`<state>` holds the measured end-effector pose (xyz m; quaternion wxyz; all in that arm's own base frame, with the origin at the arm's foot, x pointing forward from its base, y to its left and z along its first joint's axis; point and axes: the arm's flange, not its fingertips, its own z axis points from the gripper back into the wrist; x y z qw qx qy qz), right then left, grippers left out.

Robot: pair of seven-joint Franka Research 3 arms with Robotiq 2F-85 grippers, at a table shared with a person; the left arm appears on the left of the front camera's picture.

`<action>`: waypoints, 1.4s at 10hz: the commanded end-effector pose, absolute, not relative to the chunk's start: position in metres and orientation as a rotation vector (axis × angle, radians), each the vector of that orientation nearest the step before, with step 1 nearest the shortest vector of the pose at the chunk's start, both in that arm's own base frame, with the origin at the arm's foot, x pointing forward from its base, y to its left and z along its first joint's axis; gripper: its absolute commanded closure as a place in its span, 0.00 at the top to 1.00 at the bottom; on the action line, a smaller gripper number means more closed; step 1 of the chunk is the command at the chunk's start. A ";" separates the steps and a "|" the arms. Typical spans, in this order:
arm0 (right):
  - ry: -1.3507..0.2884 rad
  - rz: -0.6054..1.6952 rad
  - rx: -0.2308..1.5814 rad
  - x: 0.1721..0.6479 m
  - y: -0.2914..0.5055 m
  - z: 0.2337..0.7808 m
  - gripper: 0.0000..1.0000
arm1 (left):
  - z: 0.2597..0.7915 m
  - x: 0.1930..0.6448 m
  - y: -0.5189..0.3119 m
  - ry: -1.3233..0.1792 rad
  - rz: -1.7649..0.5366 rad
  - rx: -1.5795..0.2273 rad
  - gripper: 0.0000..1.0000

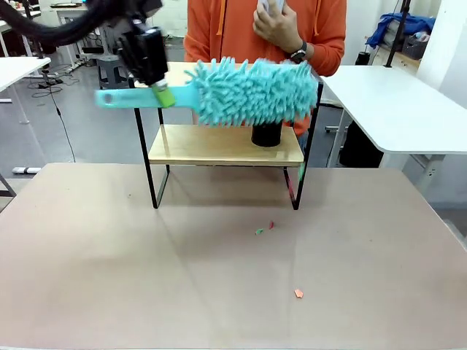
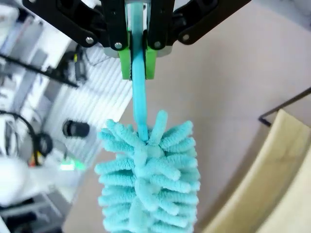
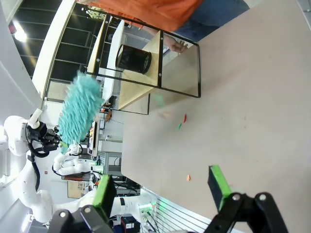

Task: Clean the shelf.
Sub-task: Clean the remaining tier of the Shelf with the Duster once objects are removed.

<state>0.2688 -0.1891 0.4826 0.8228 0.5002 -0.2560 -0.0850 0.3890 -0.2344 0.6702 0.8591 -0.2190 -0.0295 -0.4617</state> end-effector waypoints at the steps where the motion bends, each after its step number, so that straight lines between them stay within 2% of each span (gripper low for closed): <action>1: -0.572 -0.164 1.075 0.271 -0.189 0.483 1.00 | 0.684 0.373 -0.198 -0.043 -1.149 -0.472 0.12; 5: -0.572 -0.164 1.075 0.271 -0.189 0.483 1.00 | 0.688 0.362 -0.189 -0.098 -1.140 -0.520 0.12; 7: -0.572 -0.164 1.075 0.271 -0.189 0.483 1.00 | 0.708 0.348 -0.154 -0.210 -1.084 -0.632 0.12; 9: -0.572 -0.164 1.075 0.271 -0.189 0.483 1.00 | 0.726 0.311 -0.063 -0.471 -0.782 -0.705 0.12; 11: -0.572 -0.164 1.075 0.271 -0.189 0.483 1.00 | 0.705 0.278 0.025 -0.637 -0.340 -0.725 0.12; 12: -0.572 -0.164 1.075 0.271 -0.189 0.483 1.00 | 0.686 0.267 0.054 -0.673 -0.125 -0.761 0.12; 13: -0.572 -0.164 1.075 0.271 -0.189 0.483 1.00 | 0.666 0.270 0.078 -0.686 0.162 -0.735 0.12; 14: -0.572 -0.164 1.075 0.271 -0.189 0.483 1.00 | 0.643 0.283 0.089 -0.660 0.338 -0.720 0.12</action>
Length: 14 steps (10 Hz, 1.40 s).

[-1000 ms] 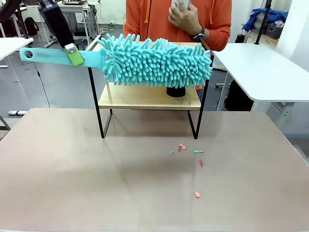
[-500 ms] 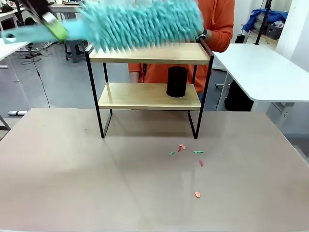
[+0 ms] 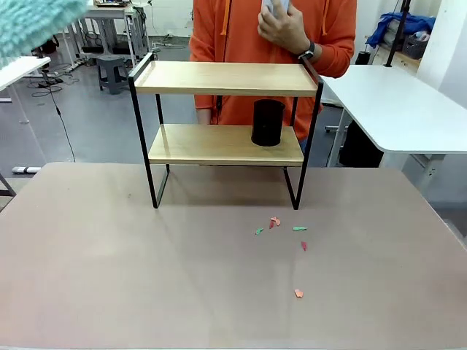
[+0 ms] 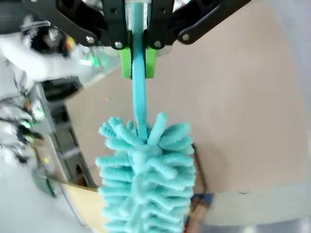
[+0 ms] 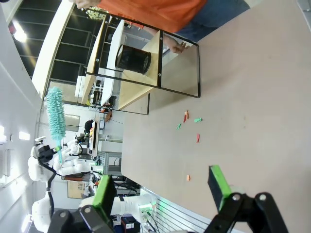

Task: Clean the shelf.
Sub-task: Clean the remaining tier of the Shelf with the Duster once objects are removed, then hand the Duster back to the human.

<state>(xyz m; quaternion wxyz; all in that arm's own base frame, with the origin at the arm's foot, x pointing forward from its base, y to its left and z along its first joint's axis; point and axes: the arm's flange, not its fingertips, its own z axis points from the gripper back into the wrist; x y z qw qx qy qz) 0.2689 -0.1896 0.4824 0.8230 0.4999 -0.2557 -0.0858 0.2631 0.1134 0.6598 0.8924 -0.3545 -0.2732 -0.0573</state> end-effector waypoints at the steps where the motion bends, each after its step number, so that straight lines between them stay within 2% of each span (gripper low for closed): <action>1: -0.572 -0.164 1.075 0.271 -0.189 0.483 1.00 | 0.622 0.309 0.091 -0.630 0.498 -0.596 0.12; 4: -0.572 -0.164 1.075 0.271 -0.189 0.483 1.00 | 0.586 0.382 0.069 -0.463 0.542 -0.471 0.12; 5: -0.572 -0.164 1.075 0.271 -0.189 0.483 1.00 | 0.591 0.332 0.105 -0.594 0.355 -0.559 0.12; 14: -0.572 -0.164 1.075 0.271 -0.189 0.483 1.00 | 0.591 0.332 0.105 -0.594 0.355 -0.559 0.12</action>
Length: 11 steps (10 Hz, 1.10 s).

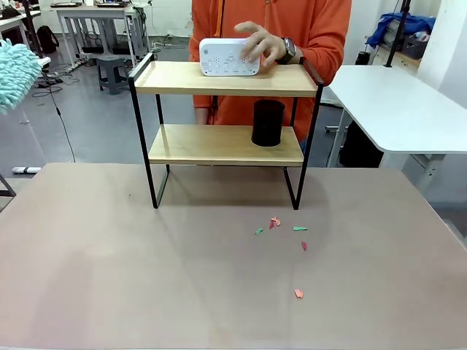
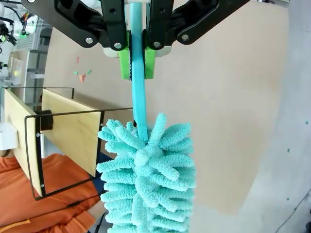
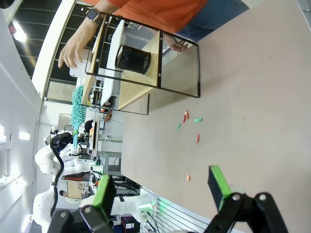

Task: Clean the shelf.
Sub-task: Hand the Duster back to the human.

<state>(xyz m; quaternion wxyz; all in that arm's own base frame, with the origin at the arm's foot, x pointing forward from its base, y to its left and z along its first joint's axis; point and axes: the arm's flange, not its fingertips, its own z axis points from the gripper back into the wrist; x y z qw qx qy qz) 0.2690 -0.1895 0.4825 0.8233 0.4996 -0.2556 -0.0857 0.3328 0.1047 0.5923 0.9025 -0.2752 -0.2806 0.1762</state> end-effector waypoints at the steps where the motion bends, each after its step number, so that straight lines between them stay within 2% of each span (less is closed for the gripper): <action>1: -0.572 -0.164 1.075 0.271 -0.189 0.483 1.00 | 0.591 0.332 0.105 -0.594 0.355 -0.559 0.12; 2: -0.544 -0.182 1.062 0.269 -0.190 0.483 1.00 | 0.592 0.333 0.105 -0.580 0.364 -0.569 0.12; 3: -0.681 -0.067 1.112 0.267 -0.185 0.524 1.00 | 0.619 0.332 0.094 -0.650 0.218 -0.653 0.12; 4: -0.708 0.035 1.090 0.274 -0.170 0.563 1.00 | 0.648 0.322 0.080 -0.706 0.041 -0.743 0.12; 5: -0.721 0.162 1.102 0.282 -0.141 0.595 1.00 | 0.670 0.308 0.061 -0.695 -0.199 -0.825 0.12; 6: -0.698 0.282 1.131 0.290 -0.106 0.613 1.00 | 0.681 0.297 0.039 -0.606 -0.465 -0.871 0.12; 8: -0.601 0.468 1.218 0.290 -0.040 0.605 1.00 | 0.677 0.284 -0.001 -0.162 -1.038 -0.862 0.12; 9: -0.588 0.463 1.174 0.288 -0.036 0.593 1.00 | 0.670 0.286 -0.020 -0.043 -1.173 -0.824 0.12; 10: -0.619 0.419 1.135 0.288 -0.048 0.583 1.00 | 0.664 0.288 -0.029 0.006 -1.348 -0.819 0.12; 11: -0.581 0.444 1.175 0.285 -0.025 0.618 1.00 | 0.657 0.295 -0.041 0.027 -1.380 -0.842 0.12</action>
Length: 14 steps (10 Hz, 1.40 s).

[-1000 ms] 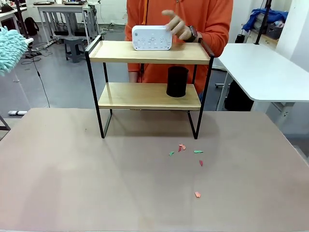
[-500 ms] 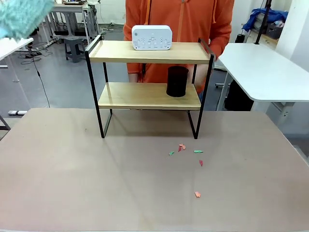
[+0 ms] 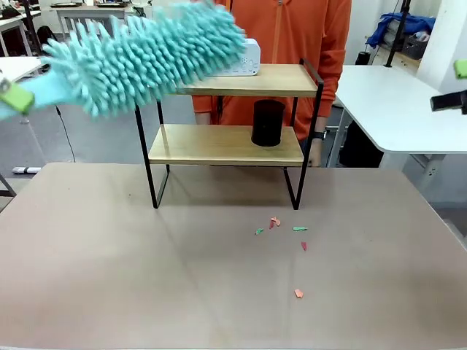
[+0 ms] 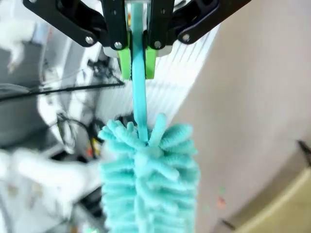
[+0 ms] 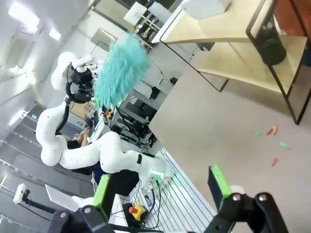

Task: Clean the shelf.
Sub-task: Hand the Duster back to the human.

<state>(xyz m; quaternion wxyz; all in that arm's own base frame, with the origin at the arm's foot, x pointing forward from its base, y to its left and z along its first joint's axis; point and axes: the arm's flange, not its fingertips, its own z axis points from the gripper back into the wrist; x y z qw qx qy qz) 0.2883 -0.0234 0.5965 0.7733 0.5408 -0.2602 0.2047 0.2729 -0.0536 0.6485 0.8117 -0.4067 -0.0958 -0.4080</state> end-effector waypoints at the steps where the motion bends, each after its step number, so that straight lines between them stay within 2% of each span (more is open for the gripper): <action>1: -0.581 0.444 1.175 0.285 -0.025 0.618 1.00 | 0.662 0.269 -0.042 -0.300 -0.721 -0.848 0.12; 3: -0.572 0.446 1.168 0.288 -0.024 0.602 1.00 | 0.662 0.269 -0.042 -0.300 -0.721 -0.848 0.12; 7: -0.470 0.641 1.135 0.325 0.049 0.616 1.00 | 0.653 0.279 -0.115 -0.040 -1.130 -0.790 0.12; 10: -0.378 0.741 1.167 0.337 0.102 0.611 1.00 | 0.644 0.280 -0.169 0.095 -1.290 -0.810 0.12; 14: -0.114 0.997 1.160 0.306 0.175 0.596 1.00 | 0.644 0.291 -0.205 0.145 -1.356 -0.841 0.12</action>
